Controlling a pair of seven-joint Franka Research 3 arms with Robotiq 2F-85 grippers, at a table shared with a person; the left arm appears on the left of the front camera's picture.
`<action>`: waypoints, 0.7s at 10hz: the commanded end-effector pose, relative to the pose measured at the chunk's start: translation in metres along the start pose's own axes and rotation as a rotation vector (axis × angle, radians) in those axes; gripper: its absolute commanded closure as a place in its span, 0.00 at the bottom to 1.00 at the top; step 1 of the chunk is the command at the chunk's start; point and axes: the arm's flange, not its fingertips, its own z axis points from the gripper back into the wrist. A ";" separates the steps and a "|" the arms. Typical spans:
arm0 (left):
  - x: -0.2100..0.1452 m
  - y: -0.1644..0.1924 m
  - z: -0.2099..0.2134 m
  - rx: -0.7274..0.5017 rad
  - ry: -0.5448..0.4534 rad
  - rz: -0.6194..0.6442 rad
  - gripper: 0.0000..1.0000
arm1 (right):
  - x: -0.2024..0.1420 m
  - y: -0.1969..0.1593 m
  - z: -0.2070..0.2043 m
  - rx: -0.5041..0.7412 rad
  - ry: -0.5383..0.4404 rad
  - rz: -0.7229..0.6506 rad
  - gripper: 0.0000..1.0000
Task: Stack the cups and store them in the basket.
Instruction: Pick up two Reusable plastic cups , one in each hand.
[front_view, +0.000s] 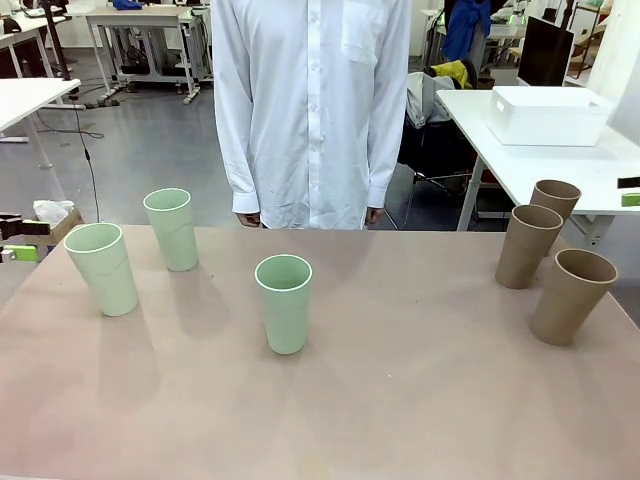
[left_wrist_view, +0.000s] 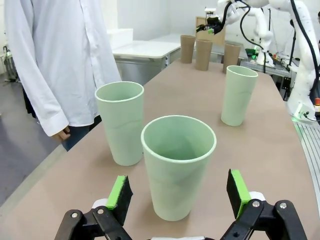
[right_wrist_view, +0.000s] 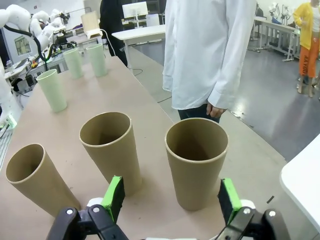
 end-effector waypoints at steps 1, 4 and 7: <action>-0.017 0.013 0.004 -0.017 -0.065 -0.048 0.00 | -0.015 -0.016 -0.008 0.031 -0.045 0.052 0.00; -0.051 0.033 -0.001 -0.013 -0.095 -0.028 0.00 | -0.048 -0.035 -0.028 0.136 -0.112 0.062 0.00; -0.078 0.045 -0.017 0.002 -0.138 -0.048 0.00 | -0.076 -0.049 -0.053 0.161 -0.196 0.058 0.00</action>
